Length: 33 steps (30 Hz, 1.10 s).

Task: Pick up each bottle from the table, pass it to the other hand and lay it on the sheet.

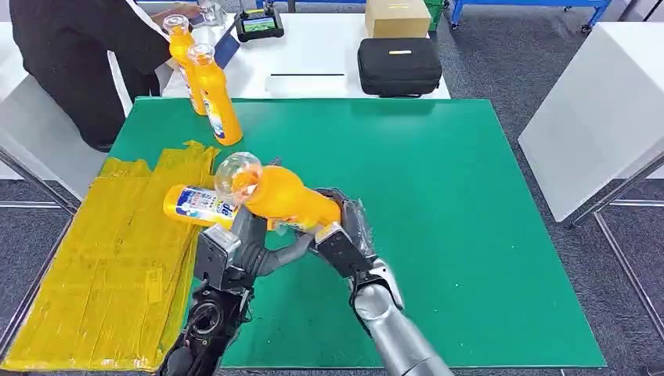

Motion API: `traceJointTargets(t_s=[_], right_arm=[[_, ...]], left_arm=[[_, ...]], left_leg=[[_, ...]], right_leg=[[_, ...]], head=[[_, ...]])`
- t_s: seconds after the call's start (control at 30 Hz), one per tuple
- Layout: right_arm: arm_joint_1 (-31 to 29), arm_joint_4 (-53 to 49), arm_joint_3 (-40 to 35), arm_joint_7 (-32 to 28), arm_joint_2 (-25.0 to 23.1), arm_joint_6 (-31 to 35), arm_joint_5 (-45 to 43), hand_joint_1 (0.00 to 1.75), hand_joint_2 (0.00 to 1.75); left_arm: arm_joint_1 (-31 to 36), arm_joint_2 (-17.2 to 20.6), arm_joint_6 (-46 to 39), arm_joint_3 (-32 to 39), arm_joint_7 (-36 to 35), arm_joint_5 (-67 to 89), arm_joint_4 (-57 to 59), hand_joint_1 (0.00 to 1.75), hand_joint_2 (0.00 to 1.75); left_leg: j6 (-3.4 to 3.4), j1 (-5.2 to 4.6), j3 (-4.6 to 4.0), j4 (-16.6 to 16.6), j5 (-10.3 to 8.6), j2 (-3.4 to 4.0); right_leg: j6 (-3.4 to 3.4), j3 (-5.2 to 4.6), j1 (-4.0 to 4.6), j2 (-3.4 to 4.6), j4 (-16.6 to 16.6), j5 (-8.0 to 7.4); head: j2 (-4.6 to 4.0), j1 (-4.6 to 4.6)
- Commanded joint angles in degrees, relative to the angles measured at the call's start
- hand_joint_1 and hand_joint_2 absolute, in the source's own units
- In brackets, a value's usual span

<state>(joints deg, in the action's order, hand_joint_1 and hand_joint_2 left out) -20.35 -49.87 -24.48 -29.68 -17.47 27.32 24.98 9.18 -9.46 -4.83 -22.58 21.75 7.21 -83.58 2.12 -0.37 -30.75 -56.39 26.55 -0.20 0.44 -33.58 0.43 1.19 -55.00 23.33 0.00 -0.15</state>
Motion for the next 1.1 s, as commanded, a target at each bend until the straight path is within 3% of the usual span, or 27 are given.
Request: traceJointTargets(t_s=[0.03, 0.13, 0.27, 0.67, 0.7, 0.73, 1.1], right_arm=[[-4.75, 15.82, -21.79, -3.00, -2.53, 6.96, 0.62, 1.75, 1.75], [-4.18, 17.19, -27.87, -3.67, -2.53, 5.91, -2.76, 1.75, 1.75], [-5.01, 19.91, -30.41, -4.19, -2.53, 7.09, -5.13, 1.75, 1.75], [-5.99, 20.81, -30.52, -4.47, -2.53, 7.35, -6.33, 1.75, 1.75], [-6.14, 21.02, -30.53, -4.54, -2.53, 7.46, -6.45, 1.75, 1.75], [-6.36, 21.45, -30.34, -4.77, -2.53, 7.40, -6.81, 1.75, 1.75], [-6.65, 22.98, -29.05, -6.37, -2.38, 7.31, -8.64, 1.75, 1.75]], left_arm=[[4.90, 1.22, 0.99, 3.40, 0.34, -5.30, 5.76, 0.00, 1.75], [5.47, 1.57, 1.54, 3.99, 1.50, -8.51, 8.15, 0.00, 1.75], [5.60, 1.58, 2.38, 5.01, 1.87, -12.20, 9.11, 0.00, 1.75], [5.34, 1.44, 2.42, 5.97, 2.17, -14.96, 9.14, 0.00, 1.75], [5.25, 1.30, 2.31, 6.38, 2.22, -15.87, 9.16, 0.10, 1.75], [5.11, 1.39, 2.37, 6.75, 2.48, -17.11, 9.14, 1.75, 1.75], [4.51, 1.92, 2.14, 6.79, 3.21, -18.87, 9.68, 1.75, 1.75]], left_leg=[[-0.18, 0.01, 0.27, 0.09, 0.07, 0.18], [-0.19, 0.02, 0.31, 0.12, 0.05, 0.01], [-0.25, 0.01, 0.37, 0.11, 0.08, -0.03], [-0.14, 0.00, 0.09, 0.04, 0.01, -0.17], [-0.18, -0.01, 0.16, 0.04, 0.03, -0.21], [-0.14, -0.02, 0.08, 0.04, 0.00, -0.21], [-0.15, -0.02, 0.11, 0.03, 0.02, -0.19]], right_leg=[[0.03, 0.19, 0.00, 0.09, 0.03, 0.04], [0.03, 0.26, 0.02, -0.09, 0.08, 0.08], [0.06, 0.33, 0.01, -0.17, 0.05, 0.14], [0.02, 0.09, 0.01, -0.25, 0.02, 0.11], [0.03, 0.15, 0.00, -0.32, -0.01, 0.16], [0.03, 0.08, -0.01, -0.30, 0.00, 0.12], [0.04, 0.11, 0.00, -0.28, 0.01, 0.14]], head=[[0.00, 0.00], [0.00, 0.00], [0.00, 0.00], [0.00, 0.00], [0.00, 0.00], [0.00, 0.00], [0.00, 0.02]])
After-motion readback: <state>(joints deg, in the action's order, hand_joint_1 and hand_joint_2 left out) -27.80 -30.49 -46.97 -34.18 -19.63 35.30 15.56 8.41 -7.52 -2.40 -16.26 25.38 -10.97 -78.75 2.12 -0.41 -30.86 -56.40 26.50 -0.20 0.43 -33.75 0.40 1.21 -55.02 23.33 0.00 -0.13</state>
